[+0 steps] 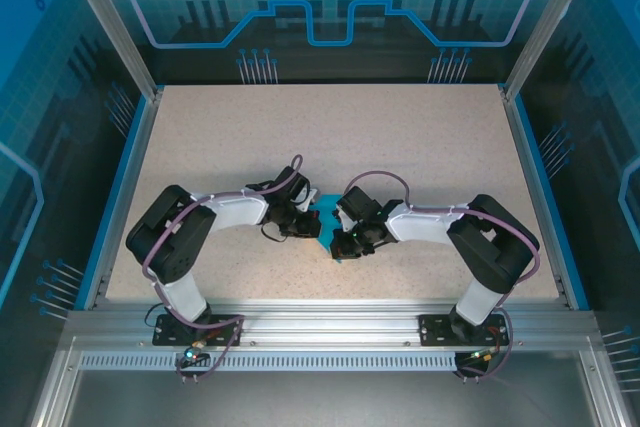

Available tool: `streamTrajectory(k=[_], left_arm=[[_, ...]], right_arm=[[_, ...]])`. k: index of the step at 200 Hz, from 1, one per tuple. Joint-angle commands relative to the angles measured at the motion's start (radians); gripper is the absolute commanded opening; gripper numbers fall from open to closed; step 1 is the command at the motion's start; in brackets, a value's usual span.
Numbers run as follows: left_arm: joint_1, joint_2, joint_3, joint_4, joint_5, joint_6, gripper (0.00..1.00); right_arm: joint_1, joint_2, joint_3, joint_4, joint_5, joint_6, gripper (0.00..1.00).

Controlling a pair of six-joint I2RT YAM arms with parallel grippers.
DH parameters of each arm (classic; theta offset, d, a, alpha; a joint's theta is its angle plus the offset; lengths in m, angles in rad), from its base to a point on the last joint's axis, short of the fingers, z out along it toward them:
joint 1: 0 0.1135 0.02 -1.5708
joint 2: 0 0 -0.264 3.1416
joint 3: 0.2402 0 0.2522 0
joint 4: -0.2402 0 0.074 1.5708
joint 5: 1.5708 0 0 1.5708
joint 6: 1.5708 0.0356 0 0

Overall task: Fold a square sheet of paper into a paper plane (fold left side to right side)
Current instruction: Third fold the triangle at the center of the table.

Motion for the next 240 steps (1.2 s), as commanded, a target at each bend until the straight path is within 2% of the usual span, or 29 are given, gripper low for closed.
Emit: streamTrajectory(k=[1,109,159,206,240], left_arm=[[-0.003,0.042,0.005,-0.047,-0.097,0.019,0.06],[-0.002,0.052,0.014,-0.053,-0.102,0.021,0.06],[-0.002,0.036,0.007,-0.038,-0.08,0.013,0.06],[-0.002,0.024,-0.002,-0.03,-0.067,0.007,0.06],[-0.003,0.028,-0.005,-0.02,-0.058,0.0,0.06]], right_arm=[[0.017,0.003,-0.025,-0.184,0.03,-0.008,0.01],[0.041,-0.075,-0.075,-0.229,0.023,0.0,0.01],[0.035,-0.183,-0.019,-0.162,0.029,0.022,0.01],[0.034,-0.094,0.018,0.058,0.037,0.151,0.02],[0.033,-0.008,0.054,0.107,0.093,0.212,0.02]])
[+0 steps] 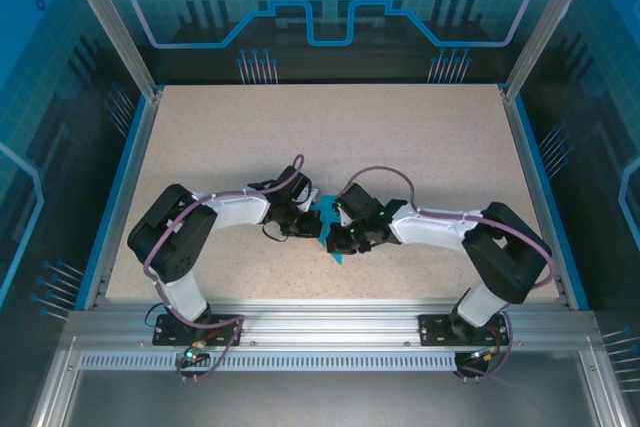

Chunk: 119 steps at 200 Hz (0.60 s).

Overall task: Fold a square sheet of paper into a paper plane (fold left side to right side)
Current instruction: Third fold the triangle at the center of the table.

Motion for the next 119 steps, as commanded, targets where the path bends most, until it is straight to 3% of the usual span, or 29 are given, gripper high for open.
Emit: streamTrajectory(k=[1,59,119], left_arm=[[0.001,0.021,-0.019,-0.007,-0.053,0.001,0.06],[-0.001,0.024,-0.021,-0.005,-0.053,0.0,0.06],[-0.001,0.026,-0.017,-0.015,-0.061,0.006,0.06]], right_arm=[[0.003,0.058,0.033,0.074,0.046,0.076,0.02],[0.006,0.129,0.055,0.121,0.043,0.121,0.02],[0.021,0.158,0.044,0.028,0.06,0.123,0.02]])
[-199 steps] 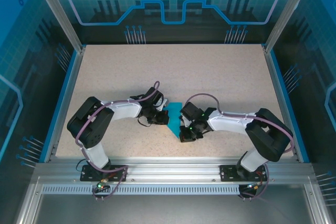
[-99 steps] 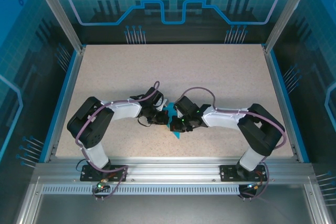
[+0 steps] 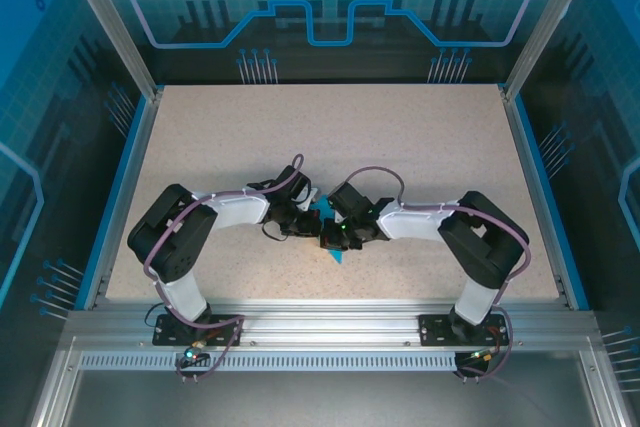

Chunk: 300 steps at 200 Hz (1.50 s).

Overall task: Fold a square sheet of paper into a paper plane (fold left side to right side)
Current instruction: Third fold the triangle at the center of the table.

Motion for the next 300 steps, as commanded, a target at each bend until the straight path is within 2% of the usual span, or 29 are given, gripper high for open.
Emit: streamTrajectory(k=[1,98,144,155,171,188,210,225,242,264,300], left_arm=[[-0.002,0.026,-0.016,-0.018,-0.058,0.008,0.06],[-0.002,0.015,-0.005,-0.031,-0.063,0.008,0.06],[-0.001,-0.031,0.034,-0.044,-0.006,-0.025,0.13],[0.0,-0.055,0.046,-0.05,0.01,-0.033,0.16],[0.009,-0.096,0.062,-0.066,0.022,-0.048,0.21],[0.029,-0.145,0.064,-0.083,0.028,-0.067,0.33],[0.078,-0.206,0.036,-0.105,0.018,-0.114,0.53],[0.12,-0.23,0.006,-0.122,0.023,-0.156,0.59],[0.151,-0.253,-0.038,-0.11,0.035,-0.194,0.63],[0.158,-0.259,-0.074,-0.079,0.064,-0.227,0.66],[0.158,-0.218,-0.074,-0.068,0.08,-0.245,0.67]], right_arm=[[0.02,0.03,0.001,-0.045,0.032,0.017,0.02],[0.033,-0.151,-0.24,-0.086,0.033,0.05,0.02],[0.021,-0.292,-0.213,-0.145,0.055,-0.081,0.05],[0.011,-0.328,-0.193,-0.156,0.075,-0.141,0.08],[-0.014,-0.366,-0.171,-0.159,0.104,-0.224,0.2],[-0.053,-0.379,-0.153,-0.152,0.111,-0.332,0.29],[-0.108,-0.366,-0.137,-0.104,0.091,-0.465,0.41],[-0.141,-0.337,-0.12,-0.065,0.048,-0.528,0.47],[-0.158,-0.281,-0.094,-0.031,0.014,-0.58,0.51],[-0.171,-0.191,-0.046,-0.004,-0.043,-0.616,0.52],[-0.182,-0.065,0.039,-0.009,-0.062,-0.618,0.47]])
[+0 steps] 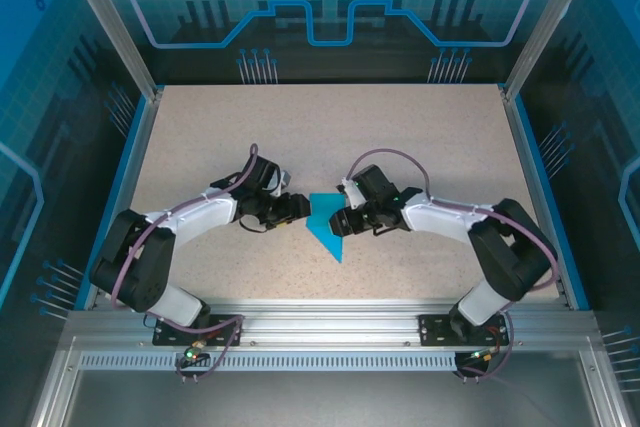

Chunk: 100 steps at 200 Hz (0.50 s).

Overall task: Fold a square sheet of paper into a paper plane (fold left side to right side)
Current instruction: Third fold the triangle at the center of the table, then fourth fold the wing at the center of the table.

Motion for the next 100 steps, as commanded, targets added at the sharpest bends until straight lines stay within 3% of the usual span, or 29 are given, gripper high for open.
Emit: streamTrajectory(k=[1,72,100], left_arm=[[0.0,0.023,-0.005,0.0,0.037,-0.034,0.67],[-0.001,0.086,0.002,0.034,0.072,-0.052,0.69],[-0.001,0.106,0.003,0.044,0.089,-0.052,0.7]], right_arm=[[-0.02,0.061,0.065,0.015,-0.046,-0.039,0.46],[-0.038,0.091,0.062,-0.005,-0.065,-0.032,0.22],[-0.042,0.071,0.052,-0.023,-0.065,-0.043,0.06]])
